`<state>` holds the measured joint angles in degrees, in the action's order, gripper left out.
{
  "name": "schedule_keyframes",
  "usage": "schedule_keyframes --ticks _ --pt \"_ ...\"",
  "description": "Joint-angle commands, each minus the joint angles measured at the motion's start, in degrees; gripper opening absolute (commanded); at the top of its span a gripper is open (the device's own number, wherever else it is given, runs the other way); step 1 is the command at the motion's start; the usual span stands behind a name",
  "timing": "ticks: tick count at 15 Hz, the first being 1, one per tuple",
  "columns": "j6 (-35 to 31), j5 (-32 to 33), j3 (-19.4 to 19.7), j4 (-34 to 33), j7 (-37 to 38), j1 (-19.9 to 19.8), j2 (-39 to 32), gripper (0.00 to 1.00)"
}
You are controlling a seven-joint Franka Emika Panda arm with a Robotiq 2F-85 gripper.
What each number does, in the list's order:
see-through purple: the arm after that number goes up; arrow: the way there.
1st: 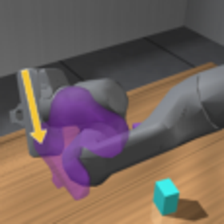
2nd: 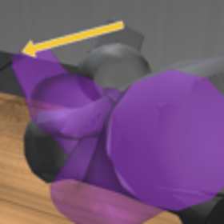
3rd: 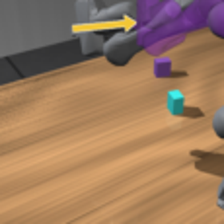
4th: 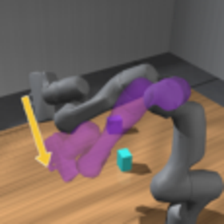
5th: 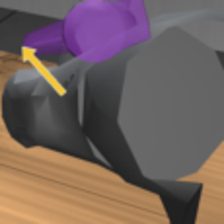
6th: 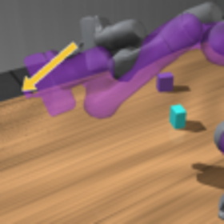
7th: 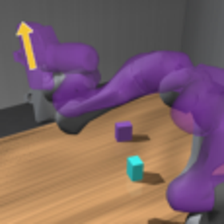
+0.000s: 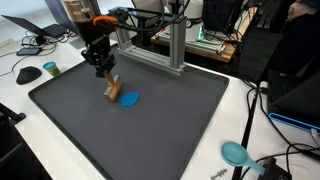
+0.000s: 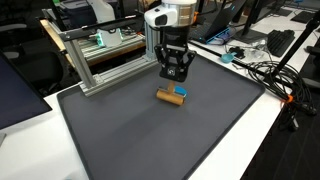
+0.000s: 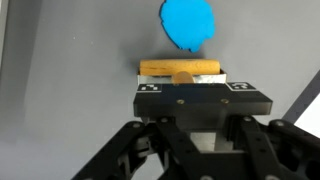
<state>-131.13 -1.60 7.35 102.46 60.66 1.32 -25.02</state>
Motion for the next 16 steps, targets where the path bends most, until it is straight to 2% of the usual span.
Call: schedule_keyframes --ticks 1,10,16 --pt "-2.79 2.93 0.27 5.86 -5.10 0.04 6.77 0.22" --pt "-5.34 7.04 -1.77 22.00 -29.68 -0.37 21.90 0.22" --pt "-3.39 9.79 -4.65 31.49 -42.77 -0.41 31.88 0.22"
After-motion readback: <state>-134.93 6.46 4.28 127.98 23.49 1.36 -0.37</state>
